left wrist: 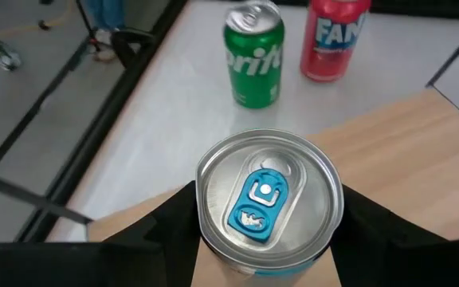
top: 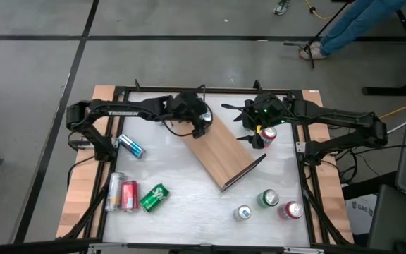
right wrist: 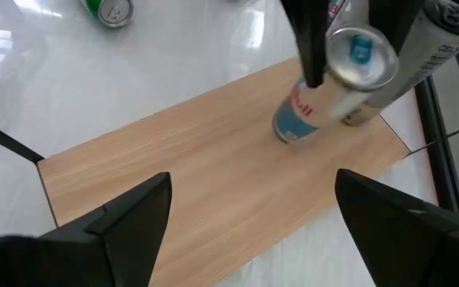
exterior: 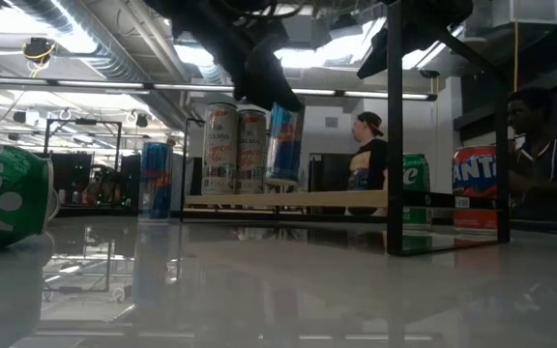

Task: Place canned beverage on shelf
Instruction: Put the top right blue soda can on the shelf

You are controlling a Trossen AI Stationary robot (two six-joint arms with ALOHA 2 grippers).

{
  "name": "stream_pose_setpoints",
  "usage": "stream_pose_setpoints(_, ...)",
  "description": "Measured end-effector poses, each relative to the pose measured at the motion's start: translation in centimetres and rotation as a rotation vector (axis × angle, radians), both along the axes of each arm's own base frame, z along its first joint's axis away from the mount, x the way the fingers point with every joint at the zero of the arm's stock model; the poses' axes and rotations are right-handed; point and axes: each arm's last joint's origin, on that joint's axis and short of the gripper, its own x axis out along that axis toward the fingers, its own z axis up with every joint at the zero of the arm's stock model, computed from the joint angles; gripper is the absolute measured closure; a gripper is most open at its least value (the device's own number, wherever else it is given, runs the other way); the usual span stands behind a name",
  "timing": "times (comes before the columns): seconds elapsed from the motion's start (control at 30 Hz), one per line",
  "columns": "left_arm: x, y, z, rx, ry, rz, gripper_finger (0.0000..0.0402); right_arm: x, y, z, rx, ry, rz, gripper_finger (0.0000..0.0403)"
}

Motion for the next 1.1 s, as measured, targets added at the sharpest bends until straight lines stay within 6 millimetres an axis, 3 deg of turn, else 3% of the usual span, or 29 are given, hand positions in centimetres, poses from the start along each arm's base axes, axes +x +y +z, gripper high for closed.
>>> stream_pose_setpoints(0.2,-1.2,-0.3,-0.4,0.026,-0.122,0.003,0.0199,0.0,0.0,0.0,-0.002,-0.005,0.000,0.0061)
stream_pose_setpoints(0.53,-1.7,-0.2,-2.1,0.067,-0.065,0.054,0.0197,0.0,0.0,0.0,-0.002,-0.006,0.000,0.0061)
stream_pose_setpoints(1.1,-1.7,-0.2,-2.2,0.081,-0.057,0.078,0.0174,0.0,0.0,0.1,-0.002,-0.007,0.000,0.0061)
